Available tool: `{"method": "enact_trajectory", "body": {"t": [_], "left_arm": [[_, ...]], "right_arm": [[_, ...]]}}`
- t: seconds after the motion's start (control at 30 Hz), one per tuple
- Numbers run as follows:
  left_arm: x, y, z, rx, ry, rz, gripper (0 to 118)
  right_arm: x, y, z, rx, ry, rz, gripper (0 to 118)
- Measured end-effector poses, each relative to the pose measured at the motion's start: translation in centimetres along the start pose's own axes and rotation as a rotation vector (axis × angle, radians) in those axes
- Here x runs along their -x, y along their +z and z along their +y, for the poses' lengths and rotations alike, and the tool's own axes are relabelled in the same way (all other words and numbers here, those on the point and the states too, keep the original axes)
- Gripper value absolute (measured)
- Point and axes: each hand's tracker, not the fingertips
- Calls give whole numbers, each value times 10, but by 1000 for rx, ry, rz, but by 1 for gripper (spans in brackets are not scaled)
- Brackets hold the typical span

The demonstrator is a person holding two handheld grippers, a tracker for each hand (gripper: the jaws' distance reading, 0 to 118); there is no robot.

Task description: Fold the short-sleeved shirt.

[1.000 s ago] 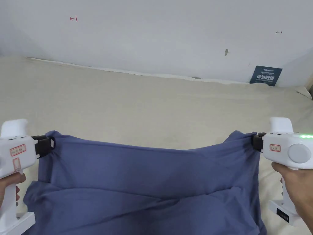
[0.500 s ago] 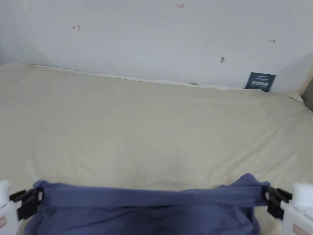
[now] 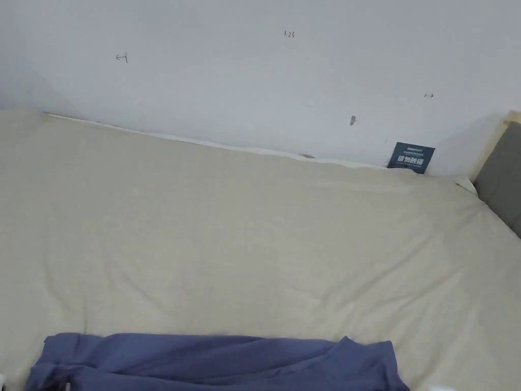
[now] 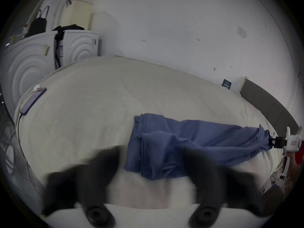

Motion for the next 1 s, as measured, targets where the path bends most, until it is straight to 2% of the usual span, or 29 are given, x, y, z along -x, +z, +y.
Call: {"method": "enact_trajectory", "body": {"t": [0.03, 0.07, 0.13, 0.23, 0.3, 0.37, 0.47, 0.6, 0.67, 0.7, 0.73, 0.77, 0.8, 0.9, 0.97, 1.0], "left_arm": [[10, 4, 2, -25, 10, -33, 118], [8, 20, 5, -100, 9, -46, 118], [-2, 50, 20, -154, 4, 30, 118], [-15, 104, 41, -277, 1, 30, 118], [-30, 138, 50, -344, -16, 32, 118], [-48, 171, 61, -385, -69, 43, 118], [-75, 209, 59, -439, -144, 78, 118], [-102, 241, 41, -533, -196, 129, 118], [-108, 249, 31, -565, -194, 117, 113], [-111, 252, 25, -568, -196, 118, 102], [-113, 255, 20, -577, -203, 116, 78], [-114, 257, 16, -580, -208, 122, 24], [-114, 258, 15, -570, -214, 128, 5], [-109, 257, 5, -526, -193, 114, 5], [-102, 251, 3, -492, -186, 91, 5], [-99, 248, 2, -485, -192, 103, 5]], "right_arm": [[6, 17, 2, -68, -4, -34, 109], [13, 37, 7, -159, -14, -34, 118], [30, 80, 25, -268, -35, 7, 118], [63, 157, 42, -465, -19, -25, 118], [82, 196, 48, -537, -7, -15, 118], [107, 235, 50, -642, 66, -4, 118], [137, 269, 48, -702, 152, -69, 118], [160, 293, 31, -721, 156, -77, 118], [163, 296, 22, -725, 110, -52, 116], [162, 296, 20, -707, 88, -23, 108], [159, 296, 16, -699, 56, -17, 88], [158, 297, 11, -711, 25, -6, 40], [157, 298, 8, -716, 22, -8, 2], [153, 297, 6, -708, -2, -72, 0], [147, 298, 8, -694, -21, -11, 0], [146, 298, 7, -695, -20, -26, 0]]}}
